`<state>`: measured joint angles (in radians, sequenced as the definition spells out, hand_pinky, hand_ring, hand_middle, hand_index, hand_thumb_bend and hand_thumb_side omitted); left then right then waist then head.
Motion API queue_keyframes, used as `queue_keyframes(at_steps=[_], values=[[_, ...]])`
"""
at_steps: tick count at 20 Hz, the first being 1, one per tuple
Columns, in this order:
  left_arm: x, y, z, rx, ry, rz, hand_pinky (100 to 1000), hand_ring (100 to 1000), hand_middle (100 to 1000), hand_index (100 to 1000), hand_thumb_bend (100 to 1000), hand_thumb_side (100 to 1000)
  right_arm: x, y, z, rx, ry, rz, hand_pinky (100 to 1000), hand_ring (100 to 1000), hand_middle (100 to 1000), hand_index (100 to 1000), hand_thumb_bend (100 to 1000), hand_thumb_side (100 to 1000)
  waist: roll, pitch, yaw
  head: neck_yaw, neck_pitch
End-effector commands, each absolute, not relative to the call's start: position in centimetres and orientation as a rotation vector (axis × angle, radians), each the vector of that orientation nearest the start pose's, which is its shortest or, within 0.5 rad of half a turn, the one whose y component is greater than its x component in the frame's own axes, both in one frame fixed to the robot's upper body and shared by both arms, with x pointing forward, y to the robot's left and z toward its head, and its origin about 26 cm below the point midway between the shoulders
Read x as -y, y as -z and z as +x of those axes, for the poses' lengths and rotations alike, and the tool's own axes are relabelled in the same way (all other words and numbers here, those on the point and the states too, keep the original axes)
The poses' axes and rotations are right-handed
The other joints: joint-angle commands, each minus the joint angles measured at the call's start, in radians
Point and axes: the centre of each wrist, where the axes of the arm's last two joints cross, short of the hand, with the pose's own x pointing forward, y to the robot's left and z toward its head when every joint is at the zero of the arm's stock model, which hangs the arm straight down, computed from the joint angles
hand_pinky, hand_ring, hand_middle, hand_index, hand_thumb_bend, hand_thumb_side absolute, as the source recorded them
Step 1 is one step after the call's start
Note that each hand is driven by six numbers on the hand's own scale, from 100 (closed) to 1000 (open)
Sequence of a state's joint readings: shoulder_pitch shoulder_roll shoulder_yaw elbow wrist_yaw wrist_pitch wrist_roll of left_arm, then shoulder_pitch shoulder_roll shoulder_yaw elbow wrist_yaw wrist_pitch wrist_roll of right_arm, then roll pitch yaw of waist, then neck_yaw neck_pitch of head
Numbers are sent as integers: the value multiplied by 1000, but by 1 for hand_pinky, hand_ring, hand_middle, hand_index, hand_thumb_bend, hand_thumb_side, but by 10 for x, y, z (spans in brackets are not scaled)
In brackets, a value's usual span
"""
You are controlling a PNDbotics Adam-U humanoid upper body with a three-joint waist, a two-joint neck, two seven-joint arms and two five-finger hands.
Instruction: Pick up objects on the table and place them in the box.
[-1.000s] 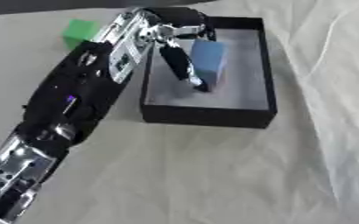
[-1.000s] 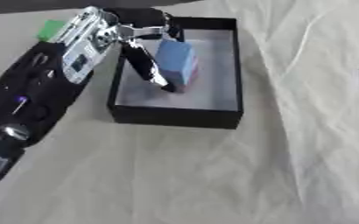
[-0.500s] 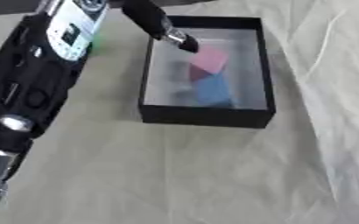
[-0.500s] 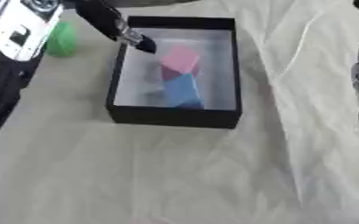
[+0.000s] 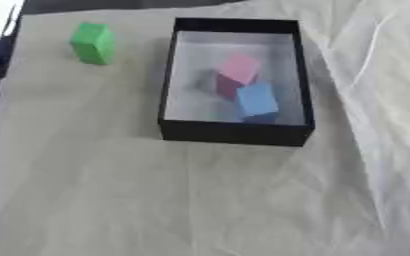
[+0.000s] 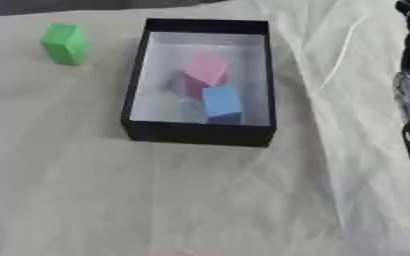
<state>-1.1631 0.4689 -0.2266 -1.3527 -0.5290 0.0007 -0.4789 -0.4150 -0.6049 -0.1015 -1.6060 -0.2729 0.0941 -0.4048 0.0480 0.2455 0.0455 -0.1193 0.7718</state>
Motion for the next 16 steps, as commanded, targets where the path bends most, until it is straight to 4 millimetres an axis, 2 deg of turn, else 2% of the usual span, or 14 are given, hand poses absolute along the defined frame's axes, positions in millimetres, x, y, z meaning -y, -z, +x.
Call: queue_keyframes(at_steps=[1, 2, 5, 6, 7, 8, 12, 15, 16], values=[[-223, -383, 422, 1872, 1417, 889, 856, 819, 813, 870, 587, 463, 372, -221, 347, 2032, 141, -575, 923, 818, 858, 878, 100, 920, 2, -14, 2, -7, -2], [-232, -380, 426, 1824, 1430, 908, 862, 825, 827, 871, 594, 434, 372, -220, 347, 2030, 139, -577, 923, 818, 858, 878, 100, 920, 0, -13, 2, -8, -2], [-255, -371, 435, 1709, 1500, 907, 871, 845, 847, 883, 626, 429, 372, -219, 347, 2028, 131, -576, 924, 818, 858, 878, 100, 921, -6, -9, 2, -8, -2], [-261, -370, 437, 1675, 1532, 909, 883, 862, 858, 896, 667, 411, 372, -219, 346, 2028, 128, -576, 924, 818, 858, 878, 100, 922, -8, -8, 1, -8, -2], [-267, -368, 439, 1641, 1564, 913, 885, 864, 858, 898, 673, 411, 371, -219, 346, 2029, 126, -575, 924, 818, 858, 878, 100, 922, -9, -6, -1, -6, -2], [-271, -366, 441, 1608, 1594, 916, 890, 869, 853, 905, 719, 388, 371, -219, 346, 2027, 122, -574, 924, 818, 858, 878, 100, 925, -11, -4, -4, -3, -2], [-287, -358, 452, 1510, 1623, 886, 897, 873, 845, 907, 763, 364, 369, -218, 347, 2024, 104, -571, 924, 818, 858, 878, 100, 928, -16, 8, -24, 12, -4], [-295, -360, 458, 1440, 1608, 890, 901, 877, 842, 905, 746, 261, 369, -219, 347, 2025, 98, -573, 924, 818, 859, 878, 100, 930, -17, 18, -34, 25, -15], [-297, -360, 460, 1421, 1602, 895, 904, 880, 838, 899, 722, 197, 368, -219, 347, 2027, 97, -573, 925, 818, 858, 878, 100, 923, -17, 21, -37, 30, -18]])
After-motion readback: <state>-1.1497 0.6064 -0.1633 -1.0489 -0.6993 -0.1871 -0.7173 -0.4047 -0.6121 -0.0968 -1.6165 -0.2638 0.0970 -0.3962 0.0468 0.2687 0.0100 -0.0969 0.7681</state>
